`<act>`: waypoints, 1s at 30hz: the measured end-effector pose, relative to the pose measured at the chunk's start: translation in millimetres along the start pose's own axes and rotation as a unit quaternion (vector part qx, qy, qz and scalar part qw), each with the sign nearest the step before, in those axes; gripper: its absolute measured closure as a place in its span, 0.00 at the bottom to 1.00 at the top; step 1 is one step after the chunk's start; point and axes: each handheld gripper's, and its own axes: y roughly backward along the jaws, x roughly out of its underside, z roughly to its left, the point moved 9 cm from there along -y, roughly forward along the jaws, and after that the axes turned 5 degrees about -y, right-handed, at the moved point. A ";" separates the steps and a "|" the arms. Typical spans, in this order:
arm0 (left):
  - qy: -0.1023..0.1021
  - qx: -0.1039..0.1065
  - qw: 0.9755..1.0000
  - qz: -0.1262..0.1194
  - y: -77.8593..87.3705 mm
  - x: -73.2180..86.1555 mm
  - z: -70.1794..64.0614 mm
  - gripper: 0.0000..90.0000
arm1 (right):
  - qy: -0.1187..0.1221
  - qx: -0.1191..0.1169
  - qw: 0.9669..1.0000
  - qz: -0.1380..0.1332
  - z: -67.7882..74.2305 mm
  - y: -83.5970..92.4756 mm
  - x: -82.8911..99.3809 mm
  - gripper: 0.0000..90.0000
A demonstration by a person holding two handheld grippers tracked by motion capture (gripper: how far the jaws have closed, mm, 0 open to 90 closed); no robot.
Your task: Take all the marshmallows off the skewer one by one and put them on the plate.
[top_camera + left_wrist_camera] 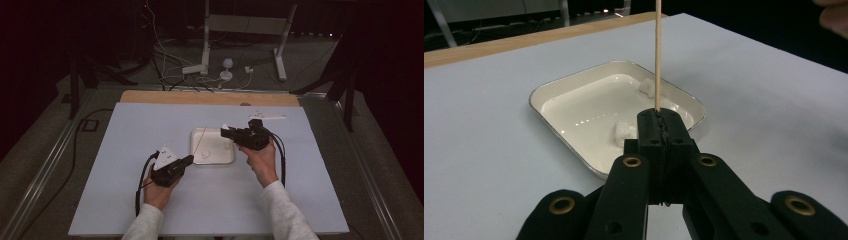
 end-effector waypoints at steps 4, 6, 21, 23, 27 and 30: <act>0.004 0.001 1.000 -0.002 -0.1 -0.5 0.2 1.00 | 0.001 0.012 1.000 0.011 -6.2 -6.5 8.9 0.86; 0.006 0.002 1.000 -0.001 -0.2 -0.5 0.1 1.00 | 0.002 0.020 1.000 0.016 -9.2 -9.4 13.2 0.86; 0.015 0.011 1.000 -0.002 -0.5 -0.9 -1.0 1.00 | 0.010 0.039 0.998 0.041 -14.9 -21.7 29.8 0.85; 0.017 0.014 1.000 -0.002 -0.7 -0.7 -1.1 1.00 | 0.005 0.042 0.998 0.043 -17.0 -22.5 32.7 0.85; 0.018 0.016 1.000 -0.002 -0.9 -0.7 -1.5 1.00 | 0.000 0.051 0.997 0.050 -23.5 -25.2 40.5 0.84; 0.020 0.017 1.000 -0.003 -0.8 -0.9 -1.4 1.00 | -0.002 0.061 0.996 0.059 -28.3 -27.4 46.5 0.84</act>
